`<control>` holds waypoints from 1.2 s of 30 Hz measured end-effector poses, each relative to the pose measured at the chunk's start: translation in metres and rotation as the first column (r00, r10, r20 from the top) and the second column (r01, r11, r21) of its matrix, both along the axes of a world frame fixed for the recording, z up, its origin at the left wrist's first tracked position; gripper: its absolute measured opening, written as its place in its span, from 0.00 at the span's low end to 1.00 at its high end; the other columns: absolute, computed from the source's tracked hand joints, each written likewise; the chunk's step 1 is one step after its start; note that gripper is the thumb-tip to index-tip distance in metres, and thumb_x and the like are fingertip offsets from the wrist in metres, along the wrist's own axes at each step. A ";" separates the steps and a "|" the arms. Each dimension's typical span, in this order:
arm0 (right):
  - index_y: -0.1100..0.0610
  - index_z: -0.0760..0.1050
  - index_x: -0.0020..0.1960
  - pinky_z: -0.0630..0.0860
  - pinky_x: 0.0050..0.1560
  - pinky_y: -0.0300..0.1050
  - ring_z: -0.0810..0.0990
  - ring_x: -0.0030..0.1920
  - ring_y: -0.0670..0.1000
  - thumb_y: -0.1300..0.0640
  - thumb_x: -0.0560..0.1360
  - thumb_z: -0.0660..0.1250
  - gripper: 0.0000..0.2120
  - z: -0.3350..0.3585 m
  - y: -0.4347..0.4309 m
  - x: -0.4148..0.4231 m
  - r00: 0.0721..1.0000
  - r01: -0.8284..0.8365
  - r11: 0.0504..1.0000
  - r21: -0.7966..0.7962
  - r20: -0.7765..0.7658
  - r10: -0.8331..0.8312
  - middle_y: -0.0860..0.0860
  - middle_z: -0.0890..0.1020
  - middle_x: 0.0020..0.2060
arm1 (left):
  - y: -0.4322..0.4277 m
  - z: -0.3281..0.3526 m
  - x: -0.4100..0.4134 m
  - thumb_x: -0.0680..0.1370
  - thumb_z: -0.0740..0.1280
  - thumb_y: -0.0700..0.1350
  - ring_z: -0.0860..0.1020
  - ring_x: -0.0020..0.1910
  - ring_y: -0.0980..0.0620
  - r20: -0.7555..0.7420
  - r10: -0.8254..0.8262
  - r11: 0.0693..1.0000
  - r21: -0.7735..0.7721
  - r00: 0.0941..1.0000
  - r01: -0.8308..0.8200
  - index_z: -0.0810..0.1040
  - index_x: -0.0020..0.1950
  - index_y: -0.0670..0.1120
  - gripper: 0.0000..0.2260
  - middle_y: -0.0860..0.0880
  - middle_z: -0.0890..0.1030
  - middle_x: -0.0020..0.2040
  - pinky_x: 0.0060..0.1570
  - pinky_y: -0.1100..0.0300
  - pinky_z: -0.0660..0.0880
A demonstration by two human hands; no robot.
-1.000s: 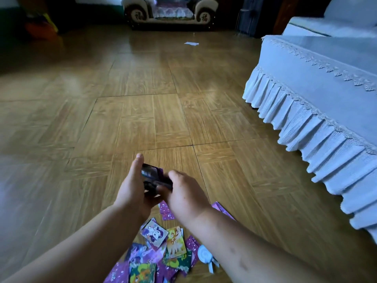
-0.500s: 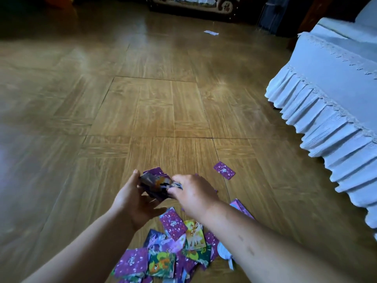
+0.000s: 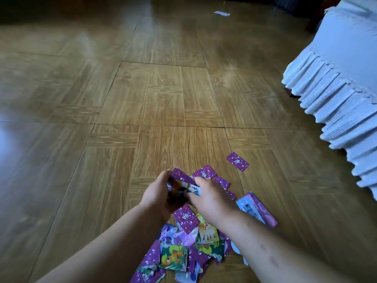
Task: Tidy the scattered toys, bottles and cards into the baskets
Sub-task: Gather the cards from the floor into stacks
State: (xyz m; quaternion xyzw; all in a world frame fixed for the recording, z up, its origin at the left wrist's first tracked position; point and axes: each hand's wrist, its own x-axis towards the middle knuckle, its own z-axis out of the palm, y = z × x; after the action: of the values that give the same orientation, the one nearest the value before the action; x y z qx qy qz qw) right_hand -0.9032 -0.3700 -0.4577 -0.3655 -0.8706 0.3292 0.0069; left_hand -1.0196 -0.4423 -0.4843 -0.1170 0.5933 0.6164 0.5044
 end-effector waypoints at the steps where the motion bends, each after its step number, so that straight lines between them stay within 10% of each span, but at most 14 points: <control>1: 0.49 0.67 0.45 0.62 0.28 0.33 0.70 0.40 0.50 0.53 0.78 0.64 0.06 -0.002 0.001 0.000 1.000 0.015 1.000 -0.007 0.015 -0.015 0.46 0.70 0.38 | -0.003 0.000 0.001 0.78 0.67 0.55 0.82 0.35 0.42 0.035 -0.012 0.999 0.038 0.999 0.011 0.76 0.49 0.40 0.17 0.39 0.81 0.39 0.37 0.50 0.81; 4: 0.49 0.66 0.45 0.61 0.27 0.34 0.72 0.39 0.49 0.52 0.78 0.66 0.08 -0.003 0.001 0.001 1.000 0.017 1.000 0.019 0.012 -0.017 0.46 0.74 0.39 | -0.008 0.005 0.003 0.71 0.69 0.65 0.83 0.40 0.44 -0.071 -0.180 0.982 0.046 0.981 0.183 0.79 0.56 0.39 0.30 0.39 0.84 0.42 0.52 0.45 0.80; 7: 0.52 0.70 0.57 0.74 0.41 0.45 0.77 0.48 0.52 0.55 0.77 0.66 0.10 -0.004 -0.008 -0.004 0.999 -0.036 0.996 0.086 0.008 0.036 0.49 0.76 0.49 | -0.001 0.008 0.008 0.66 0.76 0.63 0.83 0.41 0.44 -0.177 -0.134 0.990 0.022 0.975 0.140 0.67 0.68 0.45 0.38 0.38 0.83 0.52 0.46 0.48 0.82; 12: 0.49 0.71 0.60 0.76 0.46 0.48 0.80 0.50 0.51 0.54 0.77 0.67 0.12 -0.004 -0.011 -0.005 0.997 0.022 1.000 -0.014 -0.069 -0.023 0.48 0.81 0.51 | 0.001 0.007 0.002 0.75 0.68 0.60 0.82 0.40 0.40 -0.009 0.037 0.995 0.095 0.999 -0.036 0.74 0.53 0.43 0.21 0.37 0.82 0.45 0.45 0.49 0.78; 18: 0.52 0.73 0.63 0.66 0.36 0.39 0.78 0.45 0.47 0.51 0.78 0.64 0.14 -0.002 -0.004 0.007 0.995 0.068 0.997 -0.044 -0.069 -0.071 0.49 0.82 0.53 | -0.011 0.003 -0.007 0.79 0.53 0.65 0.80 0.51 0.38 0.189 0.013 0.983 0.175 0.982 -0.046 0.77 0.62 0.36 0.34 0.35 0.82 0.54 0.57 0.45 0.72; 25: 0.53 0.69 0.52 0.72 0.43 0.47 0.78 0.46 0.54 0.51 0.78 0.65 0.08 0.004 -0.009 0.003 0.995 0.058 0.998 -0.039 -0.076 -0.061 0.50 0.80 0.46 | -0.009 -0.003 -0.002 0.85 0.53 0.51 0.84 0.35 0.44 0.141 0.009 0.994 0.104 0.990 -0.023 0.78 0.53 0.40 0.19 0.42 0.83 0.38 0.41 0.47 0.80; 32: 0.36 0.43 0.76 0.74 0.50 0.44 0.77 0.61 0.49 0.62 0.77 0.63 0.41 0.000 -0.014 0.005 0.989 -0.094 0.995 0.013 -0.113 0.095 0.43 0.68 0.72 | -0.008 0.009 0.002 0.73 0.71 0.57 0.84 0.43 0.41 0.056 -0.075 0.985 0.157 0.996 0.065 0.80 0.58 0.39 0.24 0.38 0.84 0.46 0.48 0.44 0.80; 36: 0.44 0.56 0.73 0.77 0.50 0.52 0.78 0.57 0.53 0.63 0.76 0.65 0.32 -0.008 -0.013 0.004 0.991 -0.098 0.990 0.103 -0.077 0.106 0.48 0.67 0.66 | -0.005 0.005 0.008 0.78 0.69 0.48 0.81 0.33 0.44 0.024 -0.084 0.991 0.108 0.996 0.081 0.79 0.51 0.39 0.11 0.41 0.82 0.34 0.43 0.48 0.80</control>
State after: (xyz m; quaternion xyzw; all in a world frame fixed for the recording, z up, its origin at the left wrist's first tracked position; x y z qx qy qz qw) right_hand -0.8989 -0.3825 -0.4655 -0.3061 -0.9023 0.3005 0.0438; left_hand -1.0114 -0.4469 -0.4789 -0.0739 0.5563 0.6242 0.5435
